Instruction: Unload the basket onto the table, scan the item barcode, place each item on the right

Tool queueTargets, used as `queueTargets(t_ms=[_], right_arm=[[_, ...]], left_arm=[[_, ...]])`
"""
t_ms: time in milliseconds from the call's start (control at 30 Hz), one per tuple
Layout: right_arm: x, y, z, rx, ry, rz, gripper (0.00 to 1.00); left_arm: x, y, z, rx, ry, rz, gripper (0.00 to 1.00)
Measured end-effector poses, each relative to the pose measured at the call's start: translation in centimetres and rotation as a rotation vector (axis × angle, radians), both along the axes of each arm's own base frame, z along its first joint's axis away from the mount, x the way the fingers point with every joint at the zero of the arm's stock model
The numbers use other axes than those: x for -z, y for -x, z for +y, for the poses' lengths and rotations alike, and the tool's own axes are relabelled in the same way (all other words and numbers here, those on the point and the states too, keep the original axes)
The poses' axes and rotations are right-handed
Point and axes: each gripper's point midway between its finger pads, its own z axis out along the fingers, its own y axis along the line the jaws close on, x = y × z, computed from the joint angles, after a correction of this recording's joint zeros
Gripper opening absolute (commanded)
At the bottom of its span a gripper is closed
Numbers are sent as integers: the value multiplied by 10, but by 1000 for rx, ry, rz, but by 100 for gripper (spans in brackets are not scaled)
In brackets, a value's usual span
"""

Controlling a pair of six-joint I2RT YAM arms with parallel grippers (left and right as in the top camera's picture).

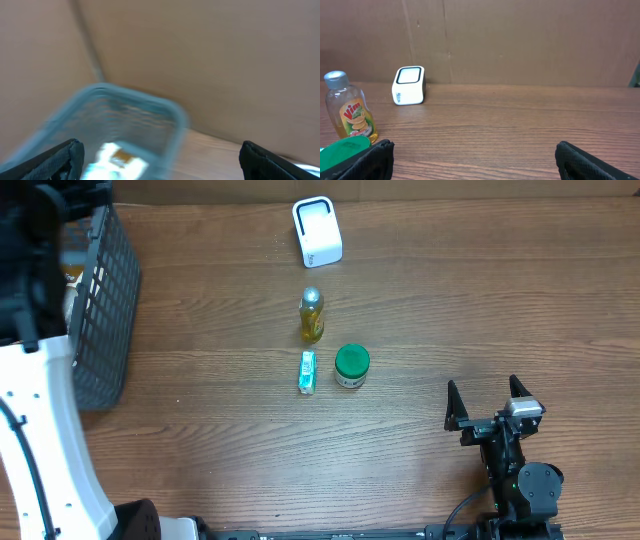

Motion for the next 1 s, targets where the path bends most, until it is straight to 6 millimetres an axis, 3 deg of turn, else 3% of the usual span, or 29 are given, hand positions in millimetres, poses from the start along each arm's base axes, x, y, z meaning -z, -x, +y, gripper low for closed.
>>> queueTargets(t_ms=[100,267,500,633,767,867,1000], right_arm=[[0,0,0,0,0,0,100],[0,0,0,0,0,0,100],[0,0,0,0,0,0,100],[0,0,0,-1,0,0,100],[0,0,0,0,0,0,100],[0,0,0,0,0,0,100],[0,0,0,0,0,0,100]], left_arm=[[8,7,40,-87,-30,36,99],[47,21,103,-215,-20,168,99],[75,11,126,-170,-141,313,100],[123,-4,142,-134,-142,449,100],[189,-16,162,-110,-100,605,100],[235,-19,169,-88,-60,711,100],[282,-20,173,-68,-10,814,100]])
